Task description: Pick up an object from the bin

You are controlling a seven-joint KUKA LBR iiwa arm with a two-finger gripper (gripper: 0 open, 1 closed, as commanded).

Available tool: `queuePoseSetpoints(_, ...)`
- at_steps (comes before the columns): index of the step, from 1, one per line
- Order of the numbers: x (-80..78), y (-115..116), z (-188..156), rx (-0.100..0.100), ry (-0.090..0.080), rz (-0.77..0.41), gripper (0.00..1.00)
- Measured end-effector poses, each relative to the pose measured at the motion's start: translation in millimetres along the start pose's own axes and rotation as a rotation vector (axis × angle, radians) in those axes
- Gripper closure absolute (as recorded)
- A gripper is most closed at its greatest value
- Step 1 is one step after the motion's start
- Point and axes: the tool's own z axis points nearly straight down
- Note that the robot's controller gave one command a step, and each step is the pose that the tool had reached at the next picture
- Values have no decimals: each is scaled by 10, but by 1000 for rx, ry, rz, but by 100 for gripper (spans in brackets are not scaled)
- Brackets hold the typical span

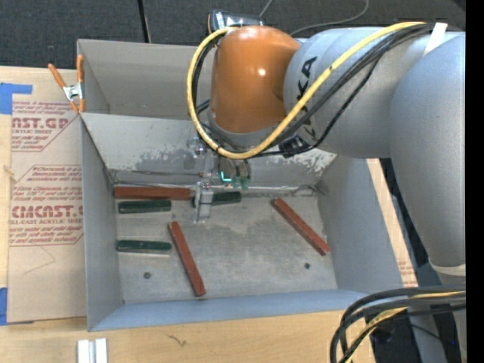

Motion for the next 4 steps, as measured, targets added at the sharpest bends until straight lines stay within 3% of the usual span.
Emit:
queuePoseSetpoints(1,-18,-11,-49,-1,-8,3,100)
queuePoseSetpoints(2,-18,-11,-49,-1,-8,2,0)
queuePoseSetpoints(3,651,176,1274,-1,-2,135,0)
queuePoseSetpoints(4,628,168,1237,-2,-6,136,100)
